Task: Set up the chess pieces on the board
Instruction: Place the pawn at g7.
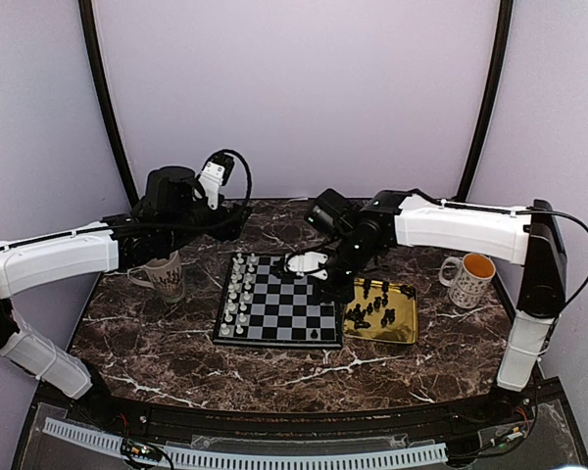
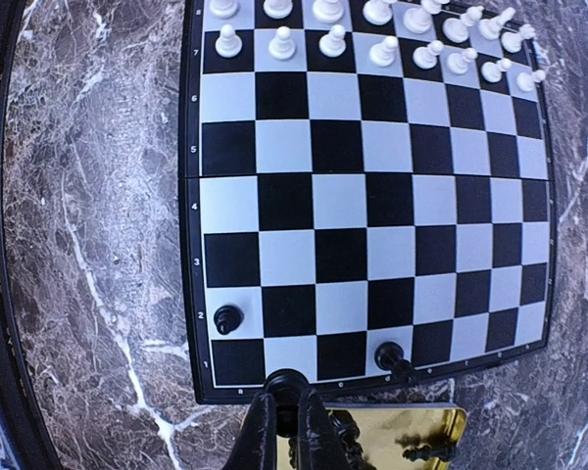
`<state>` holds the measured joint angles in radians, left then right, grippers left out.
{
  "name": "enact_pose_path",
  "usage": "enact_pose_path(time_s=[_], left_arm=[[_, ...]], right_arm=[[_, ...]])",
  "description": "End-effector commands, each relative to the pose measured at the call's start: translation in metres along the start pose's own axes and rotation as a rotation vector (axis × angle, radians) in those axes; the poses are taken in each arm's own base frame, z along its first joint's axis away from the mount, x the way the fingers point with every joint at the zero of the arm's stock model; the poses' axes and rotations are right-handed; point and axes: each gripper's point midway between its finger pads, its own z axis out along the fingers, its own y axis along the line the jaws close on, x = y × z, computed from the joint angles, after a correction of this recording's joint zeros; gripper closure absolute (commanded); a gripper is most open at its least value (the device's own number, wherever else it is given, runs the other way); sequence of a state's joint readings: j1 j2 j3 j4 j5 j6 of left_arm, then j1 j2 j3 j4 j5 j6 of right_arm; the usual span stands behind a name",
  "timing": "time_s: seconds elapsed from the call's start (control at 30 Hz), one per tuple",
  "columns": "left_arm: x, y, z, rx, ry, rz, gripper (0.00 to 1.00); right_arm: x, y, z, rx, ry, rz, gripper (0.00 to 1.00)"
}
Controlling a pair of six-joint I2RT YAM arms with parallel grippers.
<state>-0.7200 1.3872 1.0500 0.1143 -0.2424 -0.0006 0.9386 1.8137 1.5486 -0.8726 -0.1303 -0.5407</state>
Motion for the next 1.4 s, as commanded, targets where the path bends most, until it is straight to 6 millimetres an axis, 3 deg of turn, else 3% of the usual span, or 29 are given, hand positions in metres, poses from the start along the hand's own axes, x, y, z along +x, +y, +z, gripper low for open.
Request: enact_pose_path(time_s=[0.0, 0.3, 0.67, 1.1, 1.37], left_arm=[[-0.019, 0.006, -0.012, -0.011, -0.053, -0.035, 0.26], [-0.025, 0.005, -0.017, 0.005, -0.069, -0.035, 0.27], [-0.025, 0.004, -0.017, 0.009, -0.065, -0.021, 0.27], [-0.023, 0.002, -0.015, 0.015, -0.06, -0.016, 0.27], [-0.023, 0.002, -0.015, 0.014, -0.06, -0.013, 0.27]], right_arm=[[-0.006, 0.003, 0.012, 0.0, 0.039, -0.012, 1.0], [0.011, 0.01, 0.05, -0.051, 0.116, -0.003, 1.0], [0.02, 0.004, 0.077, -0.038, 0.154, 0.001, 1.0], [0.026, -0.005, 0.09, -0.033, 0.158, 0.032, 1.0], [0.031, -0.006, 0.091, -0.073, 0.149, 0.07, 0.88]])
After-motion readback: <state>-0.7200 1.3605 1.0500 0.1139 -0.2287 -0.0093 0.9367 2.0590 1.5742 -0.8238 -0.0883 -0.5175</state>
